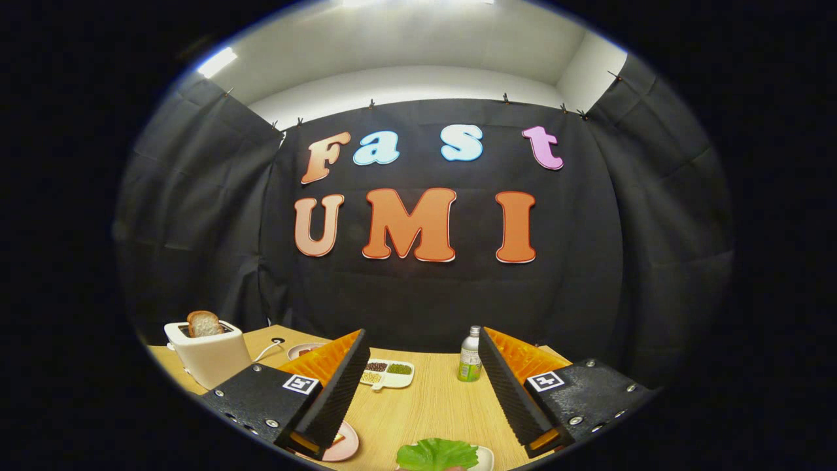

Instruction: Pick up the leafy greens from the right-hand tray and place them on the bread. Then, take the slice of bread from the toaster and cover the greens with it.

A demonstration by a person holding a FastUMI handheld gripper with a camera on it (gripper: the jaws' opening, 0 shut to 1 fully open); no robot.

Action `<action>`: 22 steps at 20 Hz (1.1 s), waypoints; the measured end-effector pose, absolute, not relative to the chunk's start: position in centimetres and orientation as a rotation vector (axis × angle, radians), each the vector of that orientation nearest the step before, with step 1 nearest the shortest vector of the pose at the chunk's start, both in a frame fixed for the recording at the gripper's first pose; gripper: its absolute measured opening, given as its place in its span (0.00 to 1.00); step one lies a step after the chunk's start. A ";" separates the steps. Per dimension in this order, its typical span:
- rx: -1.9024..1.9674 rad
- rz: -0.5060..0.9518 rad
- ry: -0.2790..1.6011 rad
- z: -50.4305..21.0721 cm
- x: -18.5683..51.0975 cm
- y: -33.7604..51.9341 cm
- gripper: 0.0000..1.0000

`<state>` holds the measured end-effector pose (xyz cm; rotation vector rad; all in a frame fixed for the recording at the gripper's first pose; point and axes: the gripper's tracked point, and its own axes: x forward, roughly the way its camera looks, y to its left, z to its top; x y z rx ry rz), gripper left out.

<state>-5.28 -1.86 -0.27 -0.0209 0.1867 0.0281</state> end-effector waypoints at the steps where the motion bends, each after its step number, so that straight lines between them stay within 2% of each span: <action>1: -0.017 0.028 0.205 -0.6 -5.5 -2.2 1.00; 7: 0.024 0.043 0.382 -4.2 -6.8 -3.5 1.00; 22: 0.028 0.149 0.966 -17.8 -10.5 -2.9 1.00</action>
